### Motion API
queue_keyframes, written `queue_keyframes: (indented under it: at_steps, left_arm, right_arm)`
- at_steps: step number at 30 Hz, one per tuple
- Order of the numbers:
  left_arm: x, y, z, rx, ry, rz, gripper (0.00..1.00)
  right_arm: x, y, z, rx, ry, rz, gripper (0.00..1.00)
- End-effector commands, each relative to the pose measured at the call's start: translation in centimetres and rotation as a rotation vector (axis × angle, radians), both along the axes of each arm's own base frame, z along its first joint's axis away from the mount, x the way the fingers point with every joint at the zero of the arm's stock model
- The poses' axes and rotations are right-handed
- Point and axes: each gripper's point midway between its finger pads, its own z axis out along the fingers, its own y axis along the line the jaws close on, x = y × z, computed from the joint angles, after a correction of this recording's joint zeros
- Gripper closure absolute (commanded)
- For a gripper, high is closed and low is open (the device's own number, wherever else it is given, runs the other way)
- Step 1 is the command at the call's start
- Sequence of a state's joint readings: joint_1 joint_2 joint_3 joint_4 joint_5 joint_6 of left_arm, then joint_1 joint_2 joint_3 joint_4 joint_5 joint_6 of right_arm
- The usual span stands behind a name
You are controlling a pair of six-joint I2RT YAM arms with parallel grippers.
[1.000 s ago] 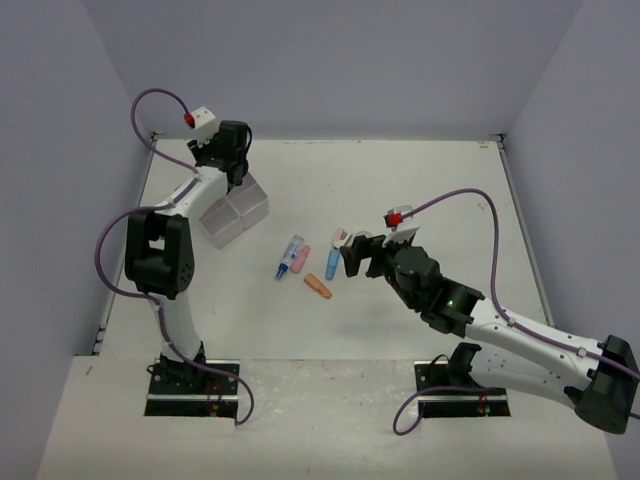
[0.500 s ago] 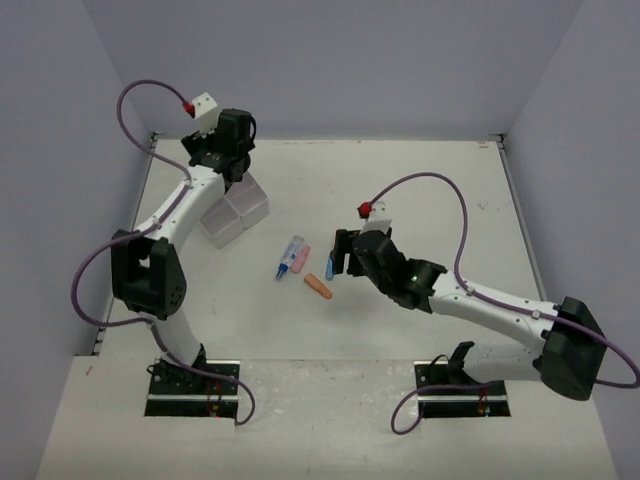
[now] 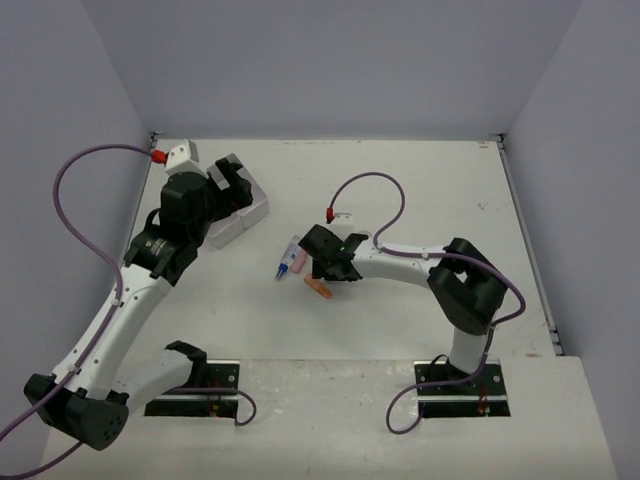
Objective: Sort the stationery into containers
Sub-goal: Pick up the pen from the center of the board.
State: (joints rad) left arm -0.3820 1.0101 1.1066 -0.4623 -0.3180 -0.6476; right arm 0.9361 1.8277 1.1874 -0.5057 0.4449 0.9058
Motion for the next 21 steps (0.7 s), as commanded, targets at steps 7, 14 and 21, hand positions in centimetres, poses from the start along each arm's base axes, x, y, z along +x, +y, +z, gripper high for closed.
queue_keyframes:
  at_steps: [7, 14, 21]
  left_arm:
    - [-3.2, -1.0, -9.1, 0.104, 0.193, -0.173, 0.0]
    - [-3.5, -4.8, -11.3, 0.012, 0.194, -0.356, 0.0]
    - [-3.9, -11.7, -9.8, -0.206, 0.162, -0.69, 0.0]
  right_arm:
    - [1.6, 0.6, -2.6, -0.018, 0.042, -0.041, 0.6]
    - [1.8, -0.2, 0.2, 0.014, -0.042, -0.041, 0.98]
    - [0.7, 0.9, 9.3, 0.068, -0.405, 0.274, 1.0]
